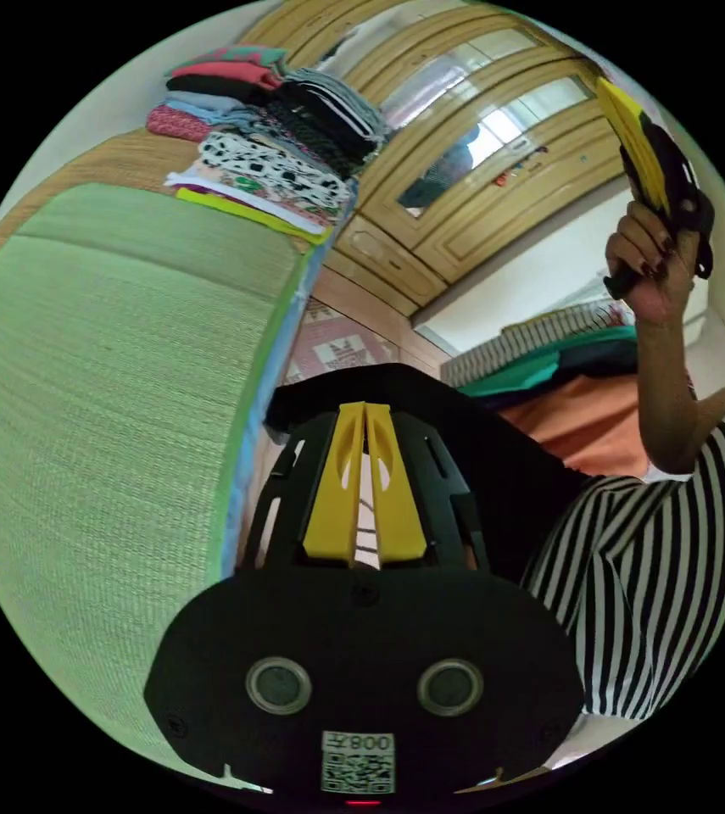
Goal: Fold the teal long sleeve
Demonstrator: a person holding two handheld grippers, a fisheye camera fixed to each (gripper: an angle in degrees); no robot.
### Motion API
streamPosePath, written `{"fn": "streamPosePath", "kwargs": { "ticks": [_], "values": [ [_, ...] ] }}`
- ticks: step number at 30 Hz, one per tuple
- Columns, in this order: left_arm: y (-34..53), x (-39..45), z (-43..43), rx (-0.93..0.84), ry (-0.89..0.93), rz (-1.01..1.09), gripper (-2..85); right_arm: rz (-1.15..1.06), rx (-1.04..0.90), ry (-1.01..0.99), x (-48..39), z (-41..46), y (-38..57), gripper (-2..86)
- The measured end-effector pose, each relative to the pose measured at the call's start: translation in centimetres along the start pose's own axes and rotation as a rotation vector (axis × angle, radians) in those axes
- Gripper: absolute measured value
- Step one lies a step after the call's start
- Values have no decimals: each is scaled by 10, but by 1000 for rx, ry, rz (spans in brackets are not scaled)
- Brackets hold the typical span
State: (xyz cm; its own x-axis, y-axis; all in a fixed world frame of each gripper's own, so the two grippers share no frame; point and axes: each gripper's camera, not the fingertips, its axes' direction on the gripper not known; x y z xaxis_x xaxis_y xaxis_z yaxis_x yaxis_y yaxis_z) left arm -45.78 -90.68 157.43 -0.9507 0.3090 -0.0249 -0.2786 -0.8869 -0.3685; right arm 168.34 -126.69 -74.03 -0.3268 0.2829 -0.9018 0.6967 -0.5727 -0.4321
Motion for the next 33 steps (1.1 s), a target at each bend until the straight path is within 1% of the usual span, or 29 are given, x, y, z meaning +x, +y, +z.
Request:
{"fn": "streamPosePath", "kwargs": {
  "ticks": [4, 7, 9, 14, 20, 25, 33],
  "values": [
    [45, 23, 27, 14, 116, 2, 1, -31, 110, 100, -51, -58, 99, 2],
    [74, 48, 52, 84, 158, 19, 2, -39, 180, 129, -70, -95, 165, 6],
    [85, 66, 75, 123, 209, 56, 4, -46, 211, 117, -75, -112, 200, 11],
    [95, 102, 121, 181, 236, 147, 12, -72, 289, 50, -79, -154, 290, 35],
    [97, 145, 190, 114, 227, 330, 23, -106, 374, 98, -95, -189, 391, 60],
    [87, 177, 254, 78, 237, 468, 32, -118, 384, 165, -102, -213, 466, 65],
    [68, 246, 383, 9, 265, 725, 36, -58, 434, 256, -91, -254, 585, 63]
  ]
}}
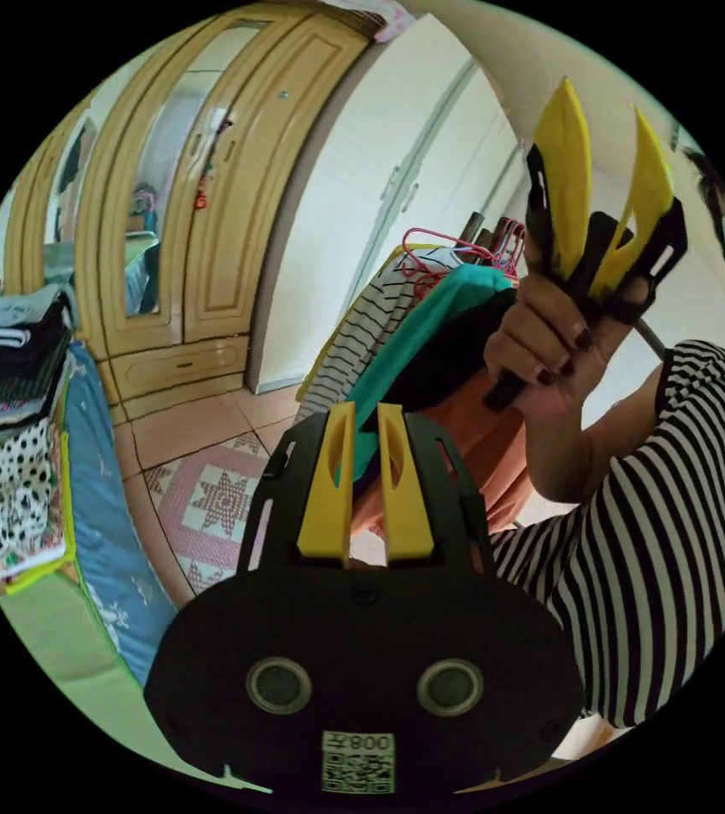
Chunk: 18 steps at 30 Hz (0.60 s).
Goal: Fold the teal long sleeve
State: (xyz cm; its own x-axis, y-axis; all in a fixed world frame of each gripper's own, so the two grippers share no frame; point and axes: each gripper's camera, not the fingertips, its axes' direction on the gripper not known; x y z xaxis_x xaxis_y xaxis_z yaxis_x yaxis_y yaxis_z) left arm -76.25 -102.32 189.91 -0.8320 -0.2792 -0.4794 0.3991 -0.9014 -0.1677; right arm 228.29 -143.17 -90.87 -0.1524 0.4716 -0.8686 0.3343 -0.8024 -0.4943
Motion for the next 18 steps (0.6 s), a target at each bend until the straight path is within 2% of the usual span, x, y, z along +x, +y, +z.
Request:
{"fn": "streamPosePath", "kwargs": {
  "ticks": [8, 18],
  "values": [
    [-10, 4, 130, -64, 62, 131, 36, -14, -30, 3, 4, -43, 76, 61],
    [-23, 11, 258, -48, 144, 296, 59, -36, 0, 23, 9, -97, 128, 51]
  ]
}}
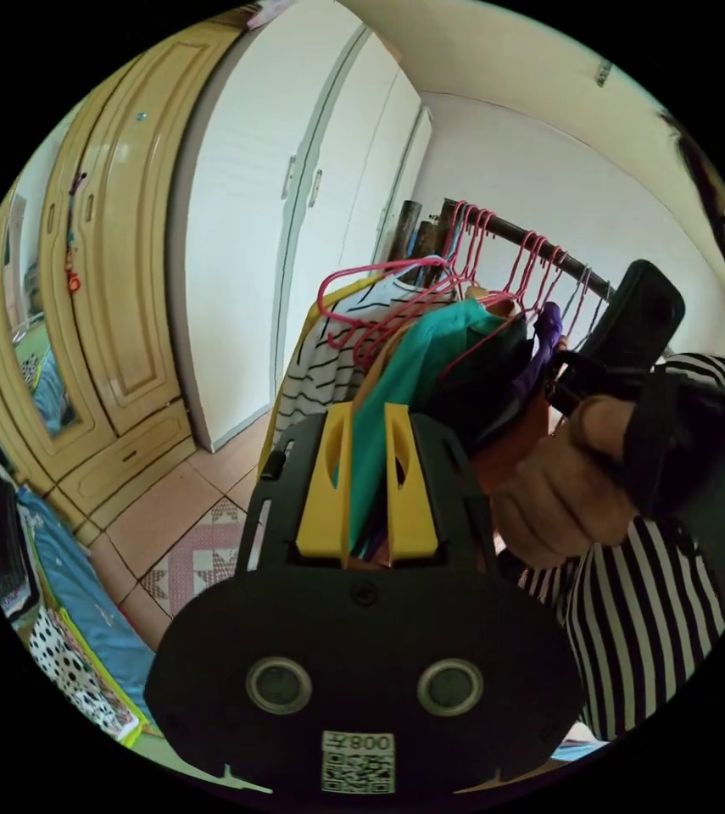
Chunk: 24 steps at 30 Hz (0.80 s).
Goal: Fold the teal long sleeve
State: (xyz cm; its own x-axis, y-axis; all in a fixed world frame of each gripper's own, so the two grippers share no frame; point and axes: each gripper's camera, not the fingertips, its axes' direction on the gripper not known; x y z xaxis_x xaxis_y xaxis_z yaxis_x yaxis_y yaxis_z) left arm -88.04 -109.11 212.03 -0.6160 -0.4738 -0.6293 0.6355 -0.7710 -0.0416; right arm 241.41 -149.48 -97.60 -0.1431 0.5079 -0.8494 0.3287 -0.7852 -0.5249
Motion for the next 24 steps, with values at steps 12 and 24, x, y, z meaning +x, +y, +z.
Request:
{"fn": "streamPosePath", "kwargs": {
  "ticks": [12, 24],
  "values": [
    [-1, -11, 124, -23, 136, 151, 73, 0, 57, 40, 7, -54, 42, 32],
    [24, -35, 179, -33, 134, 215, 56, 47, 48, 40, 31, -66, 61, 23]
  ]
}}
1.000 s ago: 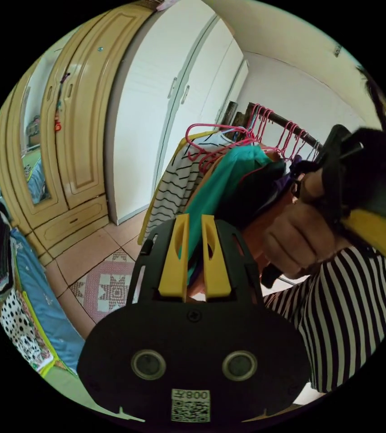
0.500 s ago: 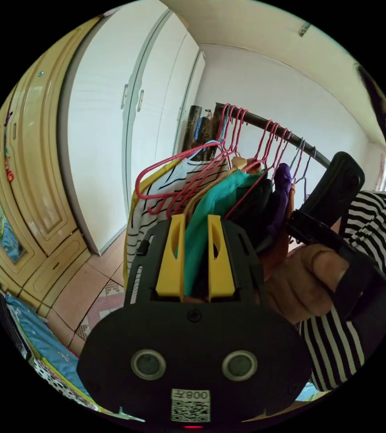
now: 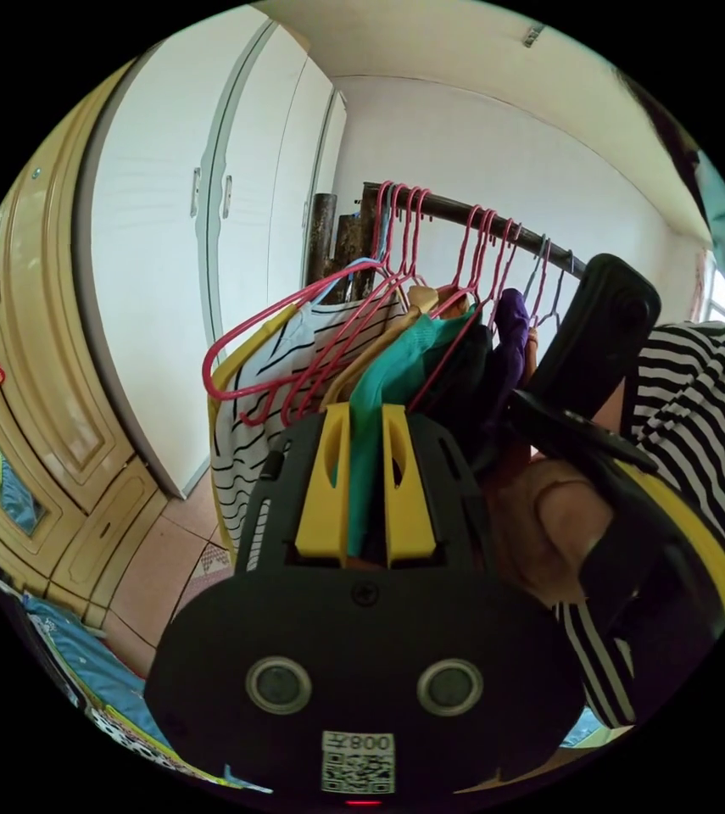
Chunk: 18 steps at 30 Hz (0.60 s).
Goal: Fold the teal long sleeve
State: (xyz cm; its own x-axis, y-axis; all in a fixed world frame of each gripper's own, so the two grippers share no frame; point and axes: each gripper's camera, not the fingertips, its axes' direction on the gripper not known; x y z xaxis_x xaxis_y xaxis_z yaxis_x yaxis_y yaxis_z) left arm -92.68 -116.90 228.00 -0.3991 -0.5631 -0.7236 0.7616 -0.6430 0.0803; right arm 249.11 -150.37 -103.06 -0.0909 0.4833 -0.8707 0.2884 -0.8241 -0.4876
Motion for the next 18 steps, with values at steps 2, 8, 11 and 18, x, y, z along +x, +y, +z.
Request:
{"fn": "streamPosePath", "kwargs": {
  "ticks": [2, 8, 11, 18],
  "values": [
    [3, -6, 3, -4, 6, 0, 46, 7, -7, 2, 5, 2, -2, 22],
    [10, -31, 4, -10, 60, -22, 24, 20, -25, -10, 16, 12, -10, 21],
    [12, -41, 0, -4, 74, -20, 19, 31, -36, -19, 21, 19, -16, 20],
    [7, -61, -20, -19, -18, -20, 9, 72, -57, -34, 35, 36, -35, 13]
  ]
}}
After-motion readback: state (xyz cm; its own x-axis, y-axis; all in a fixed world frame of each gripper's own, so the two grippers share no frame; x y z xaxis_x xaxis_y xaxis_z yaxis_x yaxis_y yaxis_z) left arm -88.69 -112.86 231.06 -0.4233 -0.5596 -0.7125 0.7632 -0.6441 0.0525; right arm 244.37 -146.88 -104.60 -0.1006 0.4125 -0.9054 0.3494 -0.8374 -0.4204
